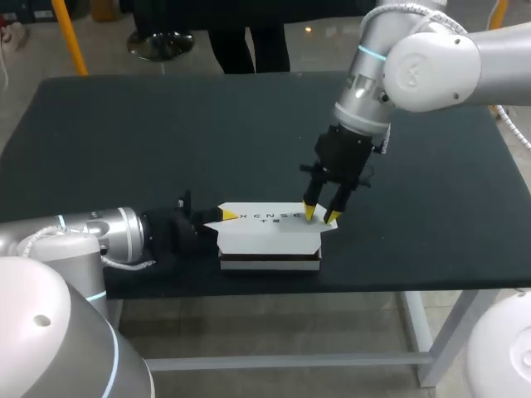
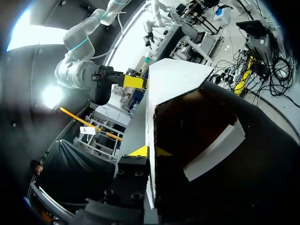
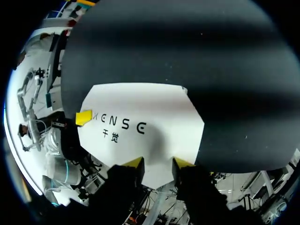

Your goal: Assemble the packaging by folding the flat box into shape, placing the metal phone stand inside, and closing the box properly

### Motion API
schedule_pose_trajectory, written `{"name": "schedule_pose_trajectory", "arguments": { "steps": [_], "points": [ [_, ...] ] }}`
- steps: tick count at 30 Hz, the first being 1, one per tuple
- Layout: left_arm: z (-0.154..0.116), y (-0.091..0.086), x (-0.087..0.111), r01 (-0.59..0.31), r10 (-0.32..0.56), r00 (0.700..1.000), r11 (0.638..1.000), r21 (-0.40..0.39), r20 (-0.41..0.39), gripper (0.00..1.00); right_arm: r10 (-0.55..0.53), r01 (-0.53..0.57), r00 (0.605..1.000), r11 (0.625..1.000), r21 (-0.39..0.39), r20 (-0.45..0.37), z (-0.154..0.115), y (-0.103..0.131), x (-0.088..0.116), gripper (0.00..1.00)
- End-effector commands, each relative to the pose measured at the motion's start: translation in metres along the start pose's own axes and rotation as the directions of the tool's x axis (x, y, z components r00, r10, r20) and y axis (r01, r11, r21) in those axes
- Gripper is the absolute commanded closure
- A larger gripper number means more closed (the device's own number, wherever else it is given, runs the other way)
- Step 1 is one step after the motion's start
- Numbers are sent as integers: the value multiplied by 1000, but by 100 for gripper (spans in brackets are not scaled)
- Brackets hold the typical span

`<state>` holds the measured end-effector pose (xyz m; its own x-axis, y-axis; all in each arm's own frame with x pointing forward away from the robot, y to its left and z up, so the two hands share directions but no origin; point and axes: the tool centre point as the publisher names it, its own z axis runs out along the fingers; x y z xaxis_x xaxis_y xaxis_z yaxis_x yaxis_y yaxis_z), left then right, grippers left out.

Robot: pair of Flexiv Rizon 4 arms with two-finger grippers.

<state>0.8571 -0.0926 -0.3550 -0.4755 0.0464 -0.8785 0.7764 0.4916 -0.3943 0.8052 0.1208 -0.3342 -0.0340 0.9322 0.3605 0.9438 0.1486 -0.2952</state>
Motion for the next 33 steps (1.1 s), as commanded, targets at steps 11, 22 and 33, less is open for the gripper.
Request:
{"name": "schedule_pose_trajectory", "arguments": {
  "steps": [11, 22, 33],
  "points": [
    [-4, -2, 6, -3, 3, 999, 1000, -18, 33, 100, 14, -14, 1000, 1000, -14, 10, 7, -8, -4, 57],
    [-11, -4, 3, -14, 16, 999, 999, -39, 48, 78, 15, -15, 1000, 1000, -19, 3, 13, -8, -5, 57],
    [-32, -11, -1, -43, 45, 998, 997, -59, 34, 67, 25, -25, 1000, 999, -23, -6, 14, -9, -7, 57]
  ]
}}
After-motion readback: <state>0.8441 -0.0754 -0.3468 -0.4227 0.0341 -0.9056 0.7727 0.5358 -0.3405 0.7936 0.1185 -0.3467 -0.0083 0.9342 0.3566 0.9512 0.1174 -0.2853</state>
